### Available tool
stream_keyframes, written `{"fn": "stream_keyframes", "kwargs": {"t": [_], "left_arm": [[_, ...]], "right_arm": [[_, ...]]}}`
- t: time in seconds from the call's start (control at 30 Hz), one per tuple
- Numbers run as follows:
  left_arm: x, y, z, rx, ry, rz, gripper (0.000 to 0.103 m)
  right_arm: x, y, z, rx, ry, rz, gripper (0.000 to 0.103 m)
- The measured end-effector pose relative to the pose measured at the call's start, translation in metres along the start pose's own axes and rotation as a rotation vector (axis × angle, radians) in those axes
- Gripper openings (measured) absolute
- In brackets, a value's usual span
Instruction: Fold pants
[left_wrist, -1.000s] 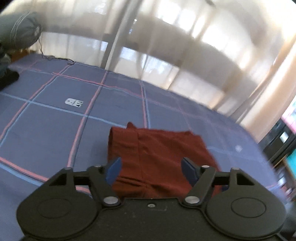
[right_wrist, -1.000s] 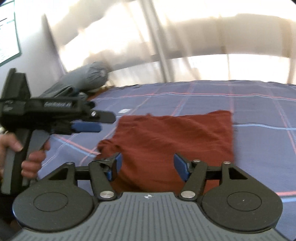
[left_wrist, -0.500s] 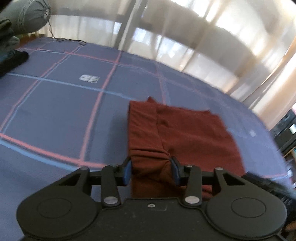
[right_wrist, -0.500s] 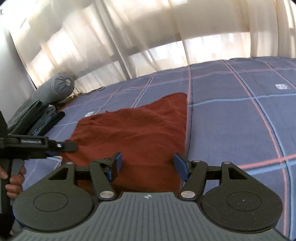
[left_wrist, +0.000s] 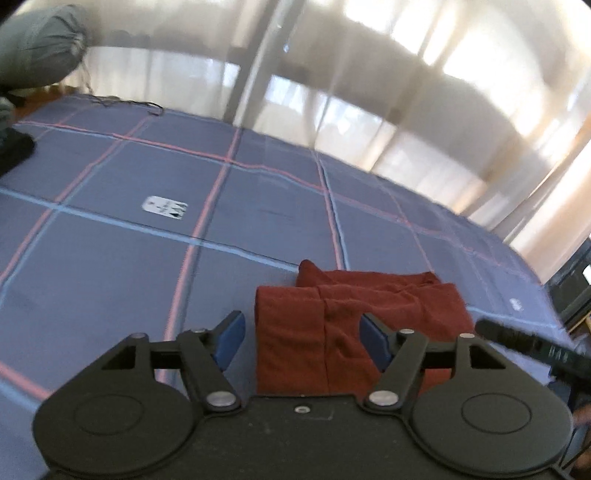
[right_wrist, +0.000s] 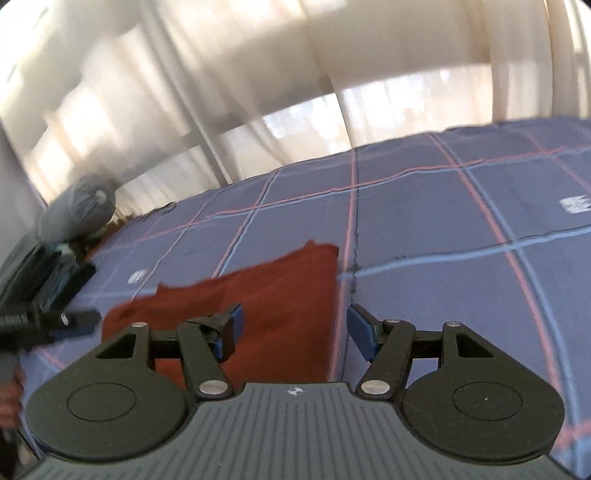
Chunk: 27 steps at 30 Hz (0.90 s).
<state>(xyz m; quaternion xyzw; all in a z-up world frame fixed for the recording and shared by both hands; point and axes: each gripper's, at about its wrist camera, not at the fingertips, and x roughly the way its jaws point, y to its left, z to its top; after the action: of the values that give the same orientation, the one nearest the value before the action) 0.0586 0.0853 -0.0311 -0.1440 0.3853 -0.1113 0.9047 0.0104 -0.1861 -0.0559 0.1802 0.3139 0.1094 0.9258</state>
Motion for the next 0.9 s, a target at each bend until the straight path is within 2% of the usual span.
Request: {"fn": "stream_keyframes", "kwargs": {"t": [0.07,0.13,0.17,0.2,0.23,0.27,0.3,0.4,0.47,0.53,0.57,0.6,0.67,0.73,0.83,0.9], "left_arm": [[0.015,-0.001,-0.001,0.013,0.011,0.043,0.103],[0.023,0.004,-0.001,-0.009,0.021,0.041,0.103],[0.025,0.008,-0.001,-0.026,0.027,0.023,0.103],[0.027,0.011,-0.002,-0.046,0.037,0.006,0.103],[0.025,0.011,-0.001,-0.06,0.031,0.0,0.103],[0.022,0.01,0.0,-0.061,0.022,0.002,0.103],[0.018,0.008,0.0,-0.057,0.005,0.002,0.103],[0.019,-0.004,0.003,0.005,-0.024,0.013,0.103],[0.035,-0.011,0.001,0.038,-0.008,0.045,0.103],[0.036,-0.011,0.001,0.036,-0.026,0.049,0.103],[0.031,-0.009,0.002,0.02,-0.016,0.039,0.103],[0.025,-0.007,0.002,0.001,-0.014,0.03,0.103],[0.007,0.001,0.001,-0.037,-0.023,0.033,0.103],[-0.01,0.012,-0.004,-0.082,-0.005,0.005,0.103],[-0.025,0.031,-0.016,-0.195,0.092,-0.112,0.103],[-0.028,0.037,-0.026,-0.227,0.146,-0.175,0.103]], "right_arm": [[0.016,-0.004,0.005,0.021,0.012,-0.002,0.1],[0.027,-0.007,0.008,0.031,0.024,-0.007,0.097],[0.033,-0.009,0.009,0.036,0.033,-0.011,0.082],[0.035,-0.009,0.009,0.043,0.041,-0.013,0.036],[0.039,-0.011,0.01,0.052,0.059,0.002,0.025],[0.04,-0.013,0.01,0.07,0.073,0.022,0.023],[0.036,-0.015,0.011,0.091,0.05,0.034,0.022],[0.022,-0.029,0.017,0.192,-0.032,0.089,0.02],[0.031,-0.036,0.018,0.201,-0.01,0.047,0.02],[0.045,-0.037,0.011,0.183,0.043,0.01,0.021],[0.043,-0.037,0.009,0.18,0.027,0.019,0.026],[0.039,-0.038,0.01,0.197,0.03,0.022,0.041],[0.024,-0.04,0.01,0.23,0.005,0.029,0.05],[0.006,-0.04,0.009,0.213,0.0,0.042,0.053],[-0.018,-0.04,0.002,0.198,0.013,0.063,0.064],[-0.03,-0.038,-0.003,0.214,0.033,0.1,0.074]]}}
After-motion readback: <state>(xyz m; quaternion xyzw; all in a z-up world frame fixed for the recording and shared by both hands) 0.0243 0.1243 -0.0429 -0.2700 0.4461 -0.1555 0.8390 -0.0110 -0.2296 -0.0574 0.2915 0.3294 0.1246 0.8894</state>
